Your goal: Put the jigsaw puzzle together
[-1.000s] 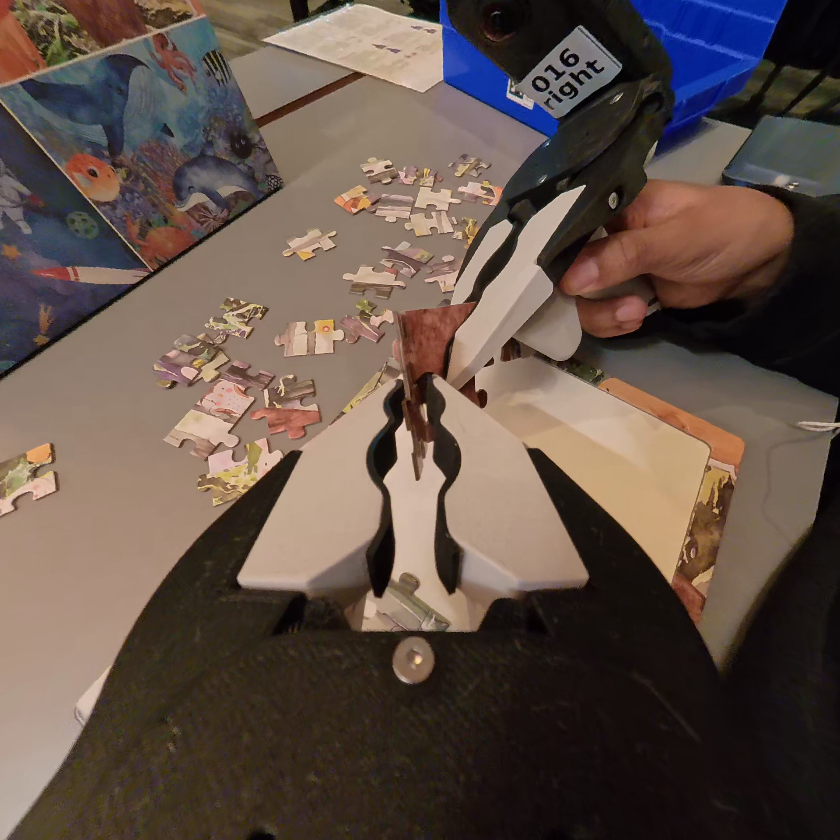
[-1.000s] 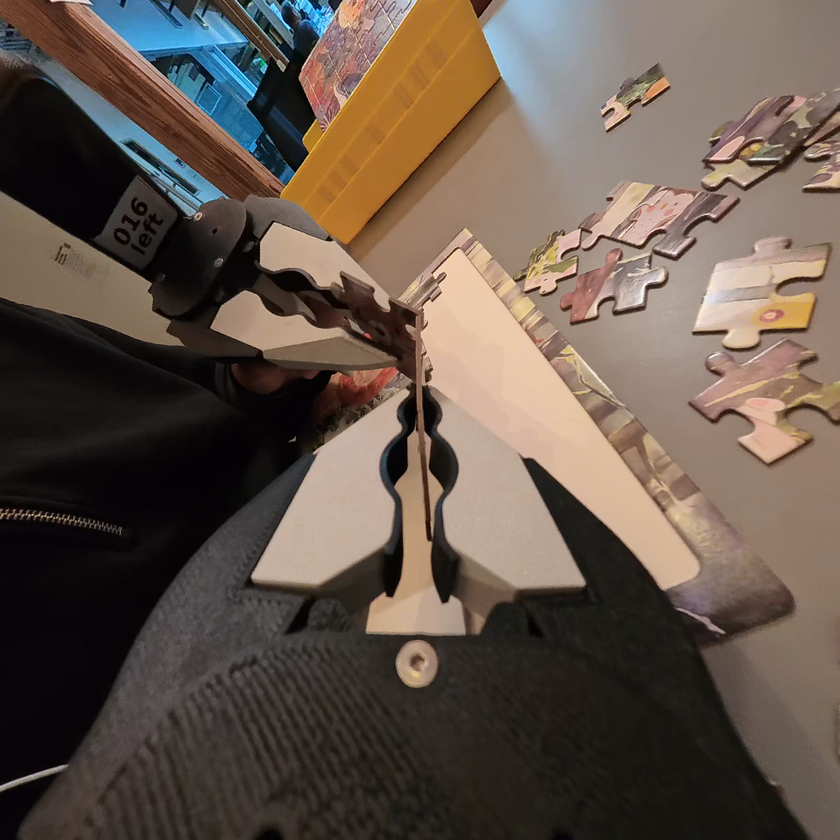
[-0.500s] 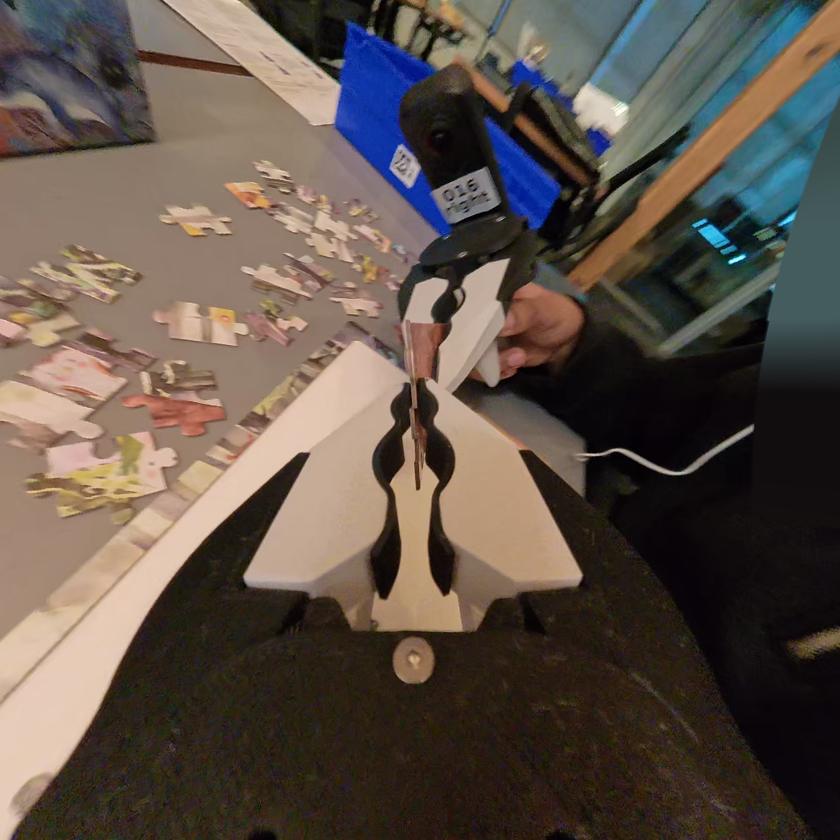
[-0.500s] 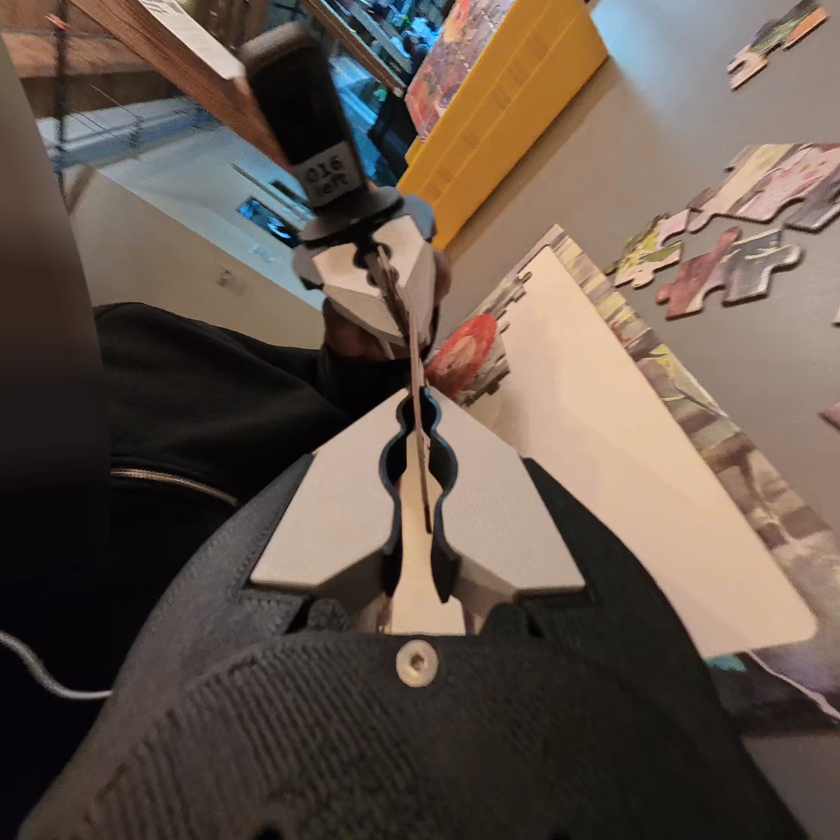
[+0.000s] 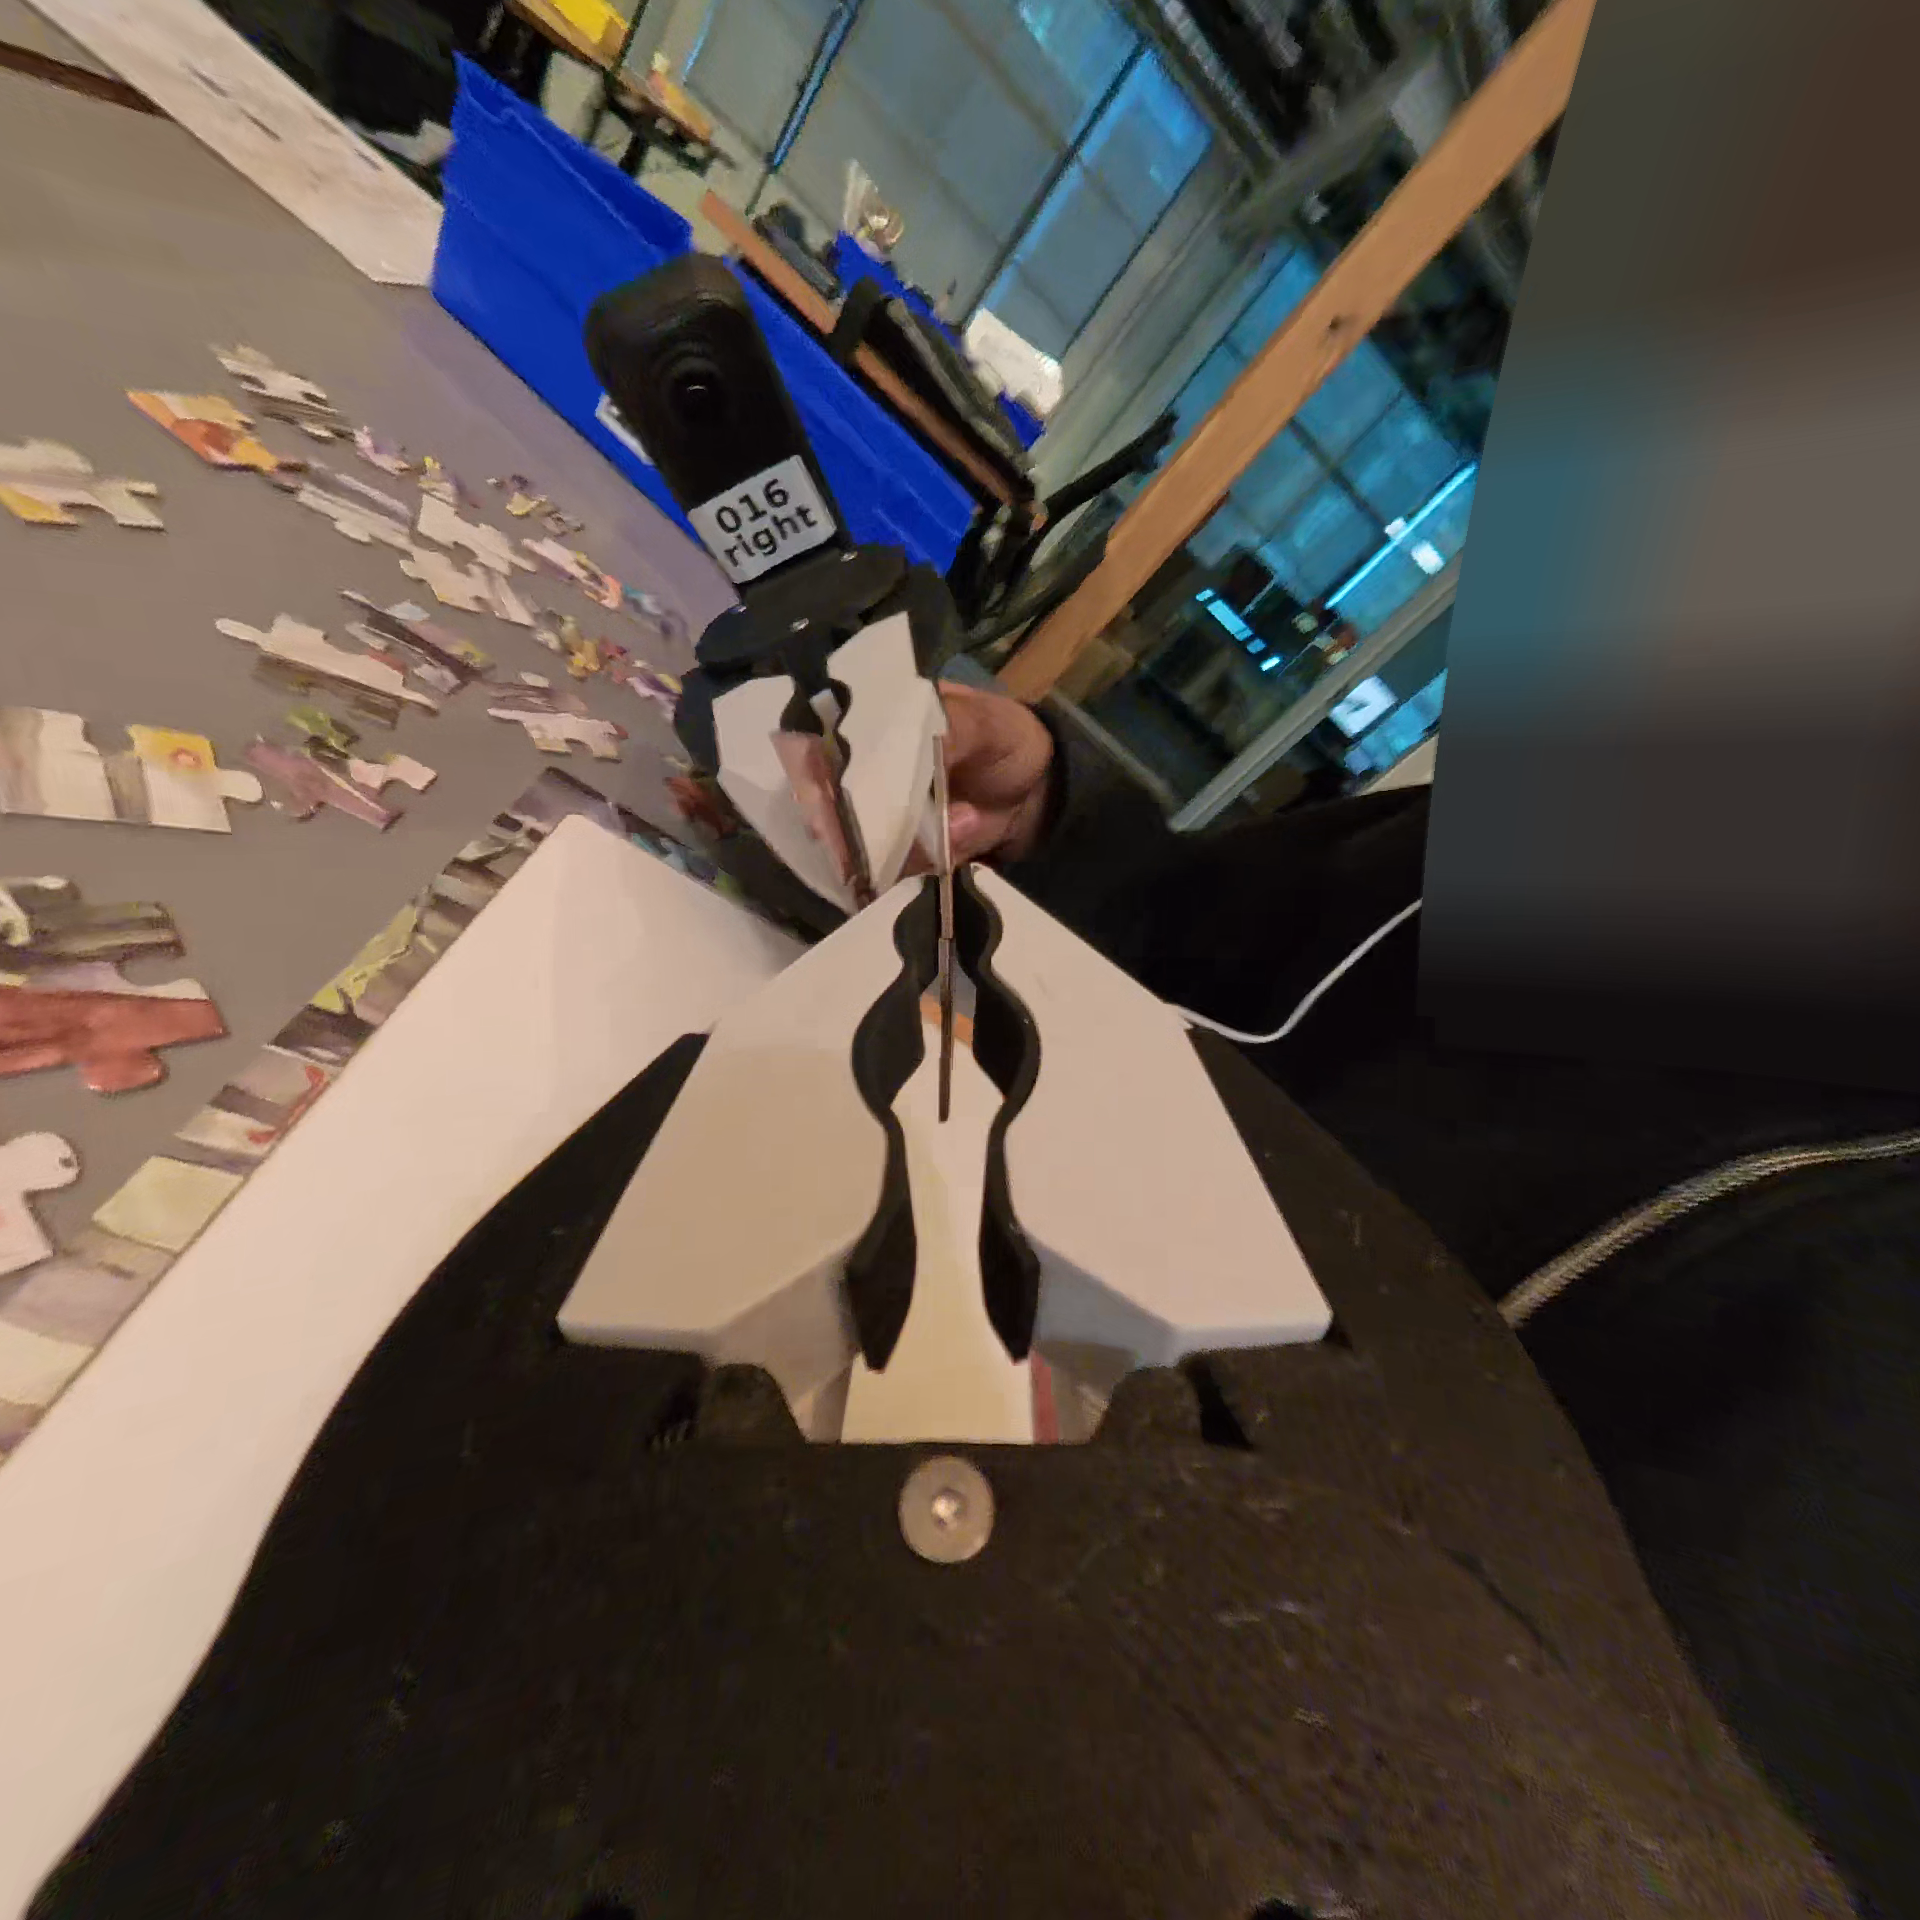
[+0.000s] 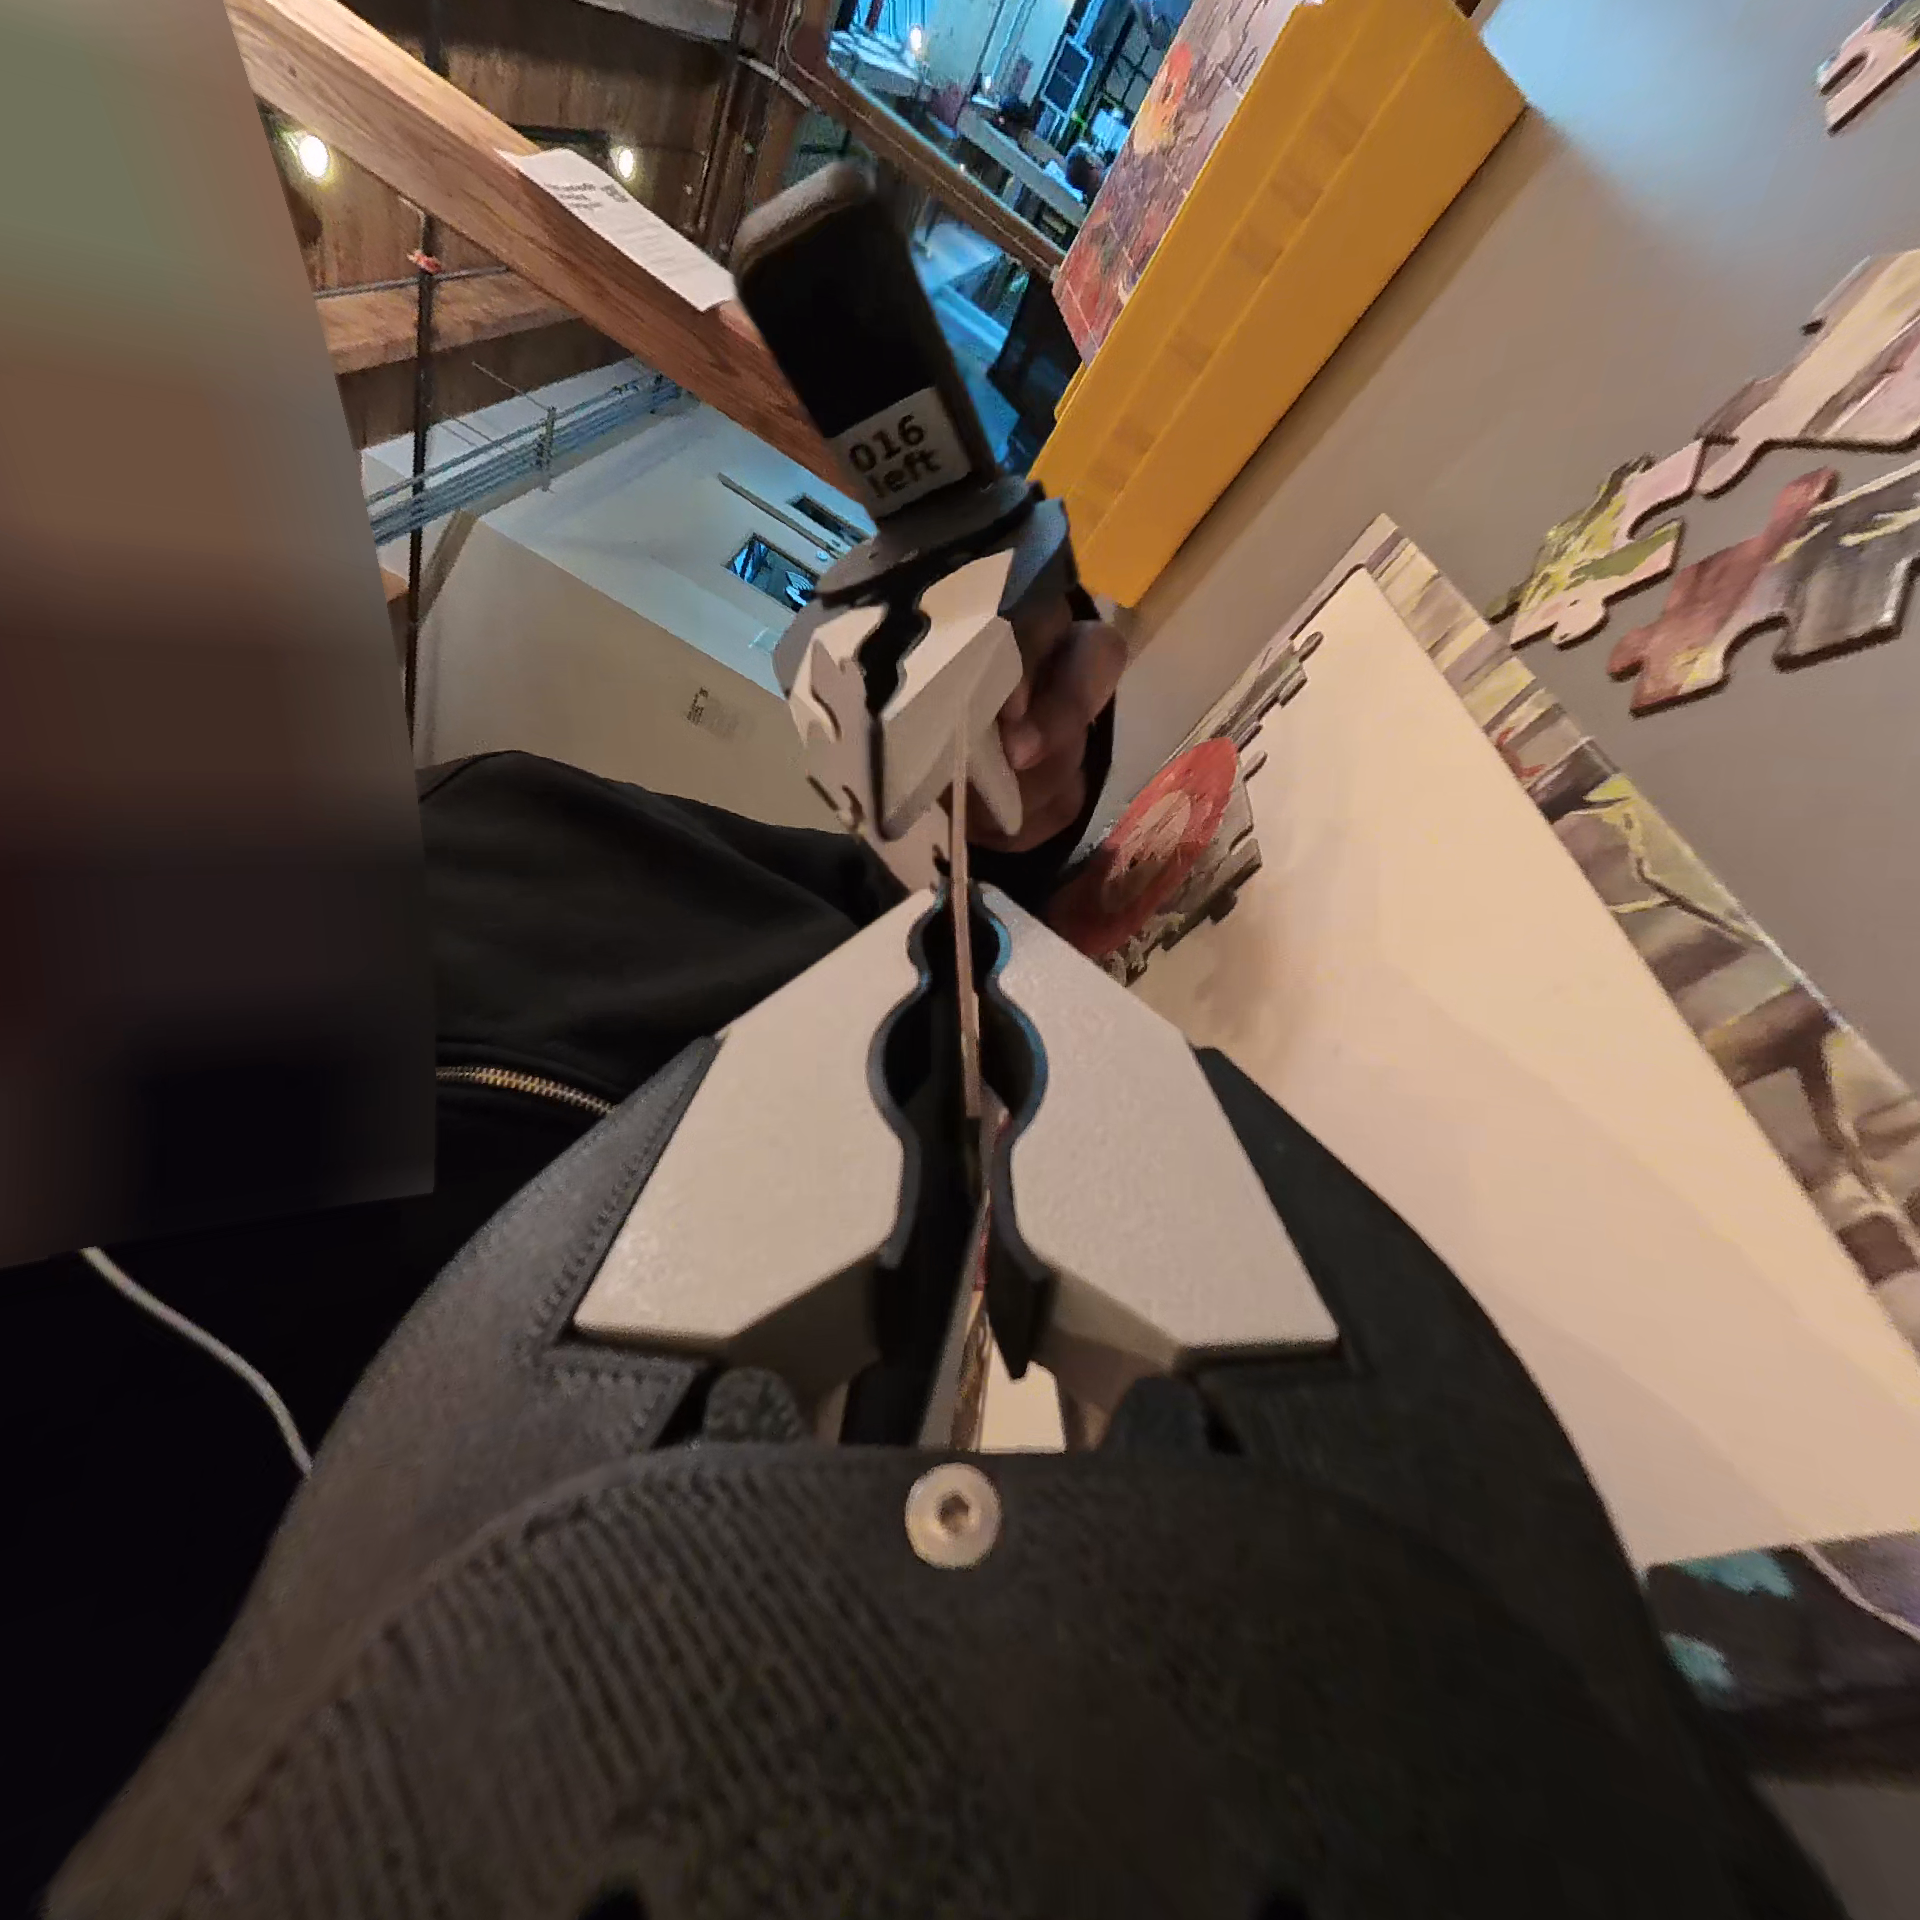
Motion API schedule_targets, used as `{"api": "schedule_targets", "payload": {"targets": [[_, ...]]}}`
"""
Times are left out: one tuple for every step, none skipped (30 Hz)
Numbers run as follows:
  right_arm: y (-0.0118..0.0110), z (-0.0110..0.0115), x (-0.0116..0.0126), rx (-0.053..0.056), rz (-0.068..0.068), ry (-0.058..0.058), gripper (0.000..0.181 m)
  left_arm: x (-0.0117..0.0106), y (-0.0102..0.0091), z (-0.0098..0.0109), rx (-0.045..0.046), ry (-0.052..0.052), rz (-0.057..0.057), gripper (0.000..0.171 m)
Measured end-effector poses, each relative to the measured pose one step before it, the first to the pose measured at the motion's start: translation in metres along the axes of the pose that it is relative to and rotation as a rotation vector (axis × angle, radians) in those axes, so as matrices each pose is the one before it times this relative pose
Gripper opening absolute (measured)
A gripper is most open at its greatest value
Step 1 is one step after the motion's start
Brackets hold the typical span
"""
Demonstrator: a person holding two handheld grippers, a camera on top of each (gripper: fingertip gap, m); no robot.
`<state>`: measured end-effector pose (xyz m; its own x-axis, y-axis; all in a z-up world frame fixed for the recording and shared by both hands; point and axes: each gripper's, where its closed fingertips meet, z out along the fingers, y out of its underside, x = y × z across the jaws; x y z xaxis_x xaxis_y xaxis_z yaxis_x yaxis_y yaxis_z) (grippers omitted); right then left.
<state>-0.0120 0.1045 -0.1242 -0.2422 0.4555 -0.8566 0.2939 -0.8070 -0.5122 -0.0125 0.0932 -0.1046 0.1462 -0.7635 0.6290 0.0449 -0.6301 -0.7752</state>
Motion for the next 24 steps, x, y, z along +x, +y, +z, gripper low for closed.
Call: {"api": "schedule_targets", "payload": {"targets": [[-0.00094,-0.00107,0.00032,0.0041,-0.0004,0.0037,0.0,-0.00249,0.00172,0.00086,-0.01613,-0.0355,0.0327,0.0],[0.00013,-0.00049,0.001,-0.0029,-0.005,0.0112,0.0,-0.00166,0.0009,0.00035,-0.00774,-0.0212,0.0186,0.0],[0.00062,-0.00026,0.00136,-0.0063,-0.0063,0.0146,0.0,-0.0012,-0.00034,-0.00048,0.00253,-0.0078,-0.0024,0.0],[0.00137,-0.00004,0.00221,-0.0101,-0.0049,0.0189,0.0,-0.00131,-0.0021,-0.00155,0.01518,0.0011,-0.0175,0.0],[0.00245,0.00014,0.00313,-0.0164,-0.004,0.0244,0.0,-0.00177,-0.00312,-0.00253,0.0227,0.0039,-0.023,0.0],[0.00362,0.00033,0.00413,-0.0238,-0.0038,0.0304,0.0,-0.00352,-0.00315,-0.00321,0.02282,-0.0034,-0.0227,0.0],[0.00432,0.00049,0.00525,-0.0294,-0.0092,0.0398,0.0,-0.0059,-0.00227,-0.00327,0.01771,-0.0213,-0.018,0.0],[0.00527,0.0007,0.0069,-0.0356,-0.0161,0.0533,0.0,-0.00593,-0.00126,-0.00258,0.01132,-0.0261,-0.0069,0.0],[0.0062,0.0011,0.00696,-0.043,-0.0199,0.0562,0.0,-0.00567,0.00107,-0.0013,-0.00509,-0.0273,-0.0065,0.0],[0.00617,0.00132,0.00464,-0.0418,-0.0174,0.0427,0.0,-0.00614,0.00501,0.00027,-0.03118,-0.0308,-0.0113,0.0],[0.00391,0.00129,0.00219,-0.0277,-0.0125,0.0253,0.0,-0.00529,0.00672,0.00164,-0.04155,-0.026,-0.0066,0.0],[0.00147,0.00063,0.00037,-0.0111,-0.0086,0.0117,0.0,-0.00484,0.0052,0.00187,-0.02885,-0.0263,-0.0023,0.0],[0.00037,-0.00022,0.00006,-0.0035,-0.0034,0.0049,0.0,-0.00545,0.00437,0.00185,-0.02118,-0.032,-0.0077,0.0],[0.00015,-0.00097,0.00086,-0.0016,0.0003,0.0059,0.0,-0.00405,0.00423,0.00215,-0.02085,-0.0209,-0.0098,0.0],[-0.00011,-0.00175,0.002,0.0011,0.0012,0.01,0.0,-0.0025,0.00349,0.00207,-0.01676,-0.0085,-0.0125,0.0],[-0.00086,-0.00219,0.00213,0.0064,0.0005,0.0104,0.0,-0.00219,0.00252,0.00177,-0.00879,-0.0047,-0.0186,0.0],[-0.00161,-0.00245,0.00123,0.0098,0.0006,0.0054,0.0,-0.00223,0.0017,0.00129,-0.00386,-0.0039,-0.021,0.0],[-0.00159,-0.0024,0.00039,0.0099,0.0015,0.0012,0.0,-0.00255,0.00183,0.00113,-0.00545,-0.0043,-0.0222,0.0],[-0.0015,-0.00214,0.0004,0.009,0.0003,0.0027,0.0,-0.0027,0.00207,0.00113,-0.00868,-0.0061,-0.02,0.0],[-0.00137,-0.00201,0.0005,0.0088,-0.0026,0.006,0.0,-0.00259,0.00332,0.00126,-0.01886,-0.0069,-0.0184,0.0],[-0.00126,-0.00176,0.00038,0.0077,-0.0036,0.0056,0.0,-0.00169,0.00454,0.00157,-0.02825,-0.0035,-0.0134,0.0],[-0.00109,-0.00134,-0.00006,0.006,-0.003,0.0033,0.0,-0.00075,0.0042,0.00189,-0.02674,-0.0021,-0.0071,0.0],[-0.00082,-0.00109,-0.00026,0.0051,-0.0022,0.0012,0.0,-0.00018,0.00257,0.00174,-0.01619,-0.0044,-0.0022,0.0],[-0.00075,-0.00067,-0.00026,0.0045,-0.0017,0.0001,0.0,0.00034,0.00145,0.00171,-0.00944,-0.0039,-0.0001,0.0]]}}
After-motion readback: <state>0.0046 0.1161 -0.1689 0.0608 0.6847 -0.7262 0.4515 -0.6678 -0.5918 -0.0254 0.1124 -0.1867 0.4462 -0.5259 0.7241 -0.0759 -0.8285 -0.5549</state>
